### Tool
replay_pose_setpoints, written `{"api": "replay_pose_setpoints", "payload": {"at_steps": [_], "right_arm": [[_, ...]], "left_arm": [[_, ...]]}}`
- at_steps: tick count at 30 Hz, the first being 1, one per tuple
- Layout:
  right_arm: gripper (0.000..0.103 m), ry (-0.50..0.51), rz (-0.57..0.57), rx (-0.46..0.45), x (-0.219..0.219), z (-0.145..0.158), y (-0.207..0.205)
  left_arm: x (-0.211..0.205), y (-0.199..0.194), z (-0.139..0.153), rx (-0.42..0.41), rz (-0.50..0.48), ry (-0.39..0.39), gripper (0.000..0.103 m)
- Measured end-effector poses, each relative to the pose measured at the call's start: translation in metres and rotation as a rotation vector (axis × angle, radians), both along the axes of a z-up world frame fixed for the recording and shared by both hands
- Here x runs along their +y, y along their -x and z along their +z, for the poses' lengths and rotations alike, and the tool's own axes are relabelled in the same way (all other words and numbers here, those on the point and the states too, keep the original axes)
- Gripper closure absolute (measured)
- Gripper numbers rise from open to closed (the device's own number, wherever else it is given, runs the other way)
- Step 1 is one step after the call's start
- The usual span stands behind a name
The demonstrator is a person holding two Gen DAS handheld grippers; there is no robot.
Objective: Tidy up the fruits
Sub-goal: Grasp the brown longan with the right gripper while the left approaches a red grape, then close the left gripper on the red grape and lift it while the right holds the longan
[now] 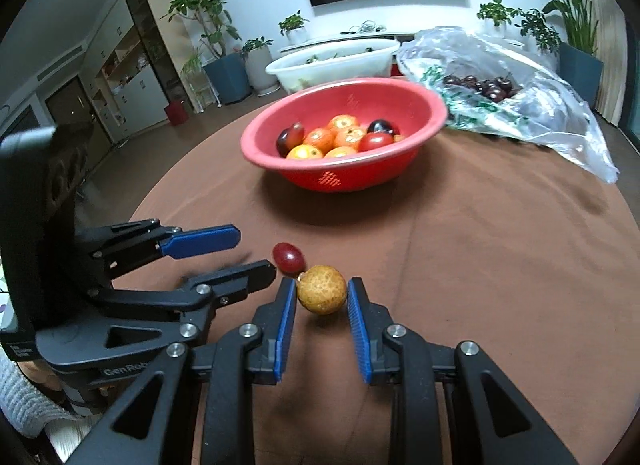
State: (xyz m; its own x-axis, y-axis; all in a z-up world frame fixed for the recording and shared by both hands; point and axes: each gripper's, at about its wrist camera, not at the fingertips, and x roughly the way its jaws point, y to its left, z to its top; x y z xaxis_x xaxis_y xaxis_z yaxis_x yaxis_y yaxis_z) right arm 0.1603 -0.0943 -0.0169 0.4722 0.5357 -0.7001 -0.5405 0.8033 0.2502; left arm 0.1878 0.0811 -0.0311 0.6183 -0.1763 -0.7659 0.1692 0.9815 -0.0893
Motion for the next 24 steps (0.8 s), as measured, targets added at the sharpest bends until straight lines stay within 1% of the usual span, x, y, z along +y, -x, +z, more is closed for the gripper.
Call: {"api": "replay_pose_setpoints", "payload": {"at_steps": [7, 14, 15, 16, 24], "right_arm": [[0.074, -0.007, -0.014, -0.007, -0.005, 0.001, 0.000], [0.074, -0.009, -0.017, -0.010, -0.005, 0.003, 0.000], [0.074, -0.008, -0.018, -0.010, -0.005, 0.003, 0.000], [0.074, -0.010, -0.016, -0.008, -0.005, 0.003, 0.000], [0.074, -0.013, -0.020, -0.009, -0.005, 0.004, 0.000]], "left_arm": [[-0.007, -0.010, -0.006, 0.015, -0.008, -0.003, 0.059], [-0.011, -0.012, -0.014, 0.024, -0.022, -0.007, 0.060], [-0.011, -0.012, -0.014, 0.024, -0.021, -0.009, 0.063], [-0.011, -0.012, -0.014, 0.023, -0.027, -0.002, 0.068], [-0.013, -0.009, -0.012, 0.011, -0.035, 0.002, 0.077]]}}
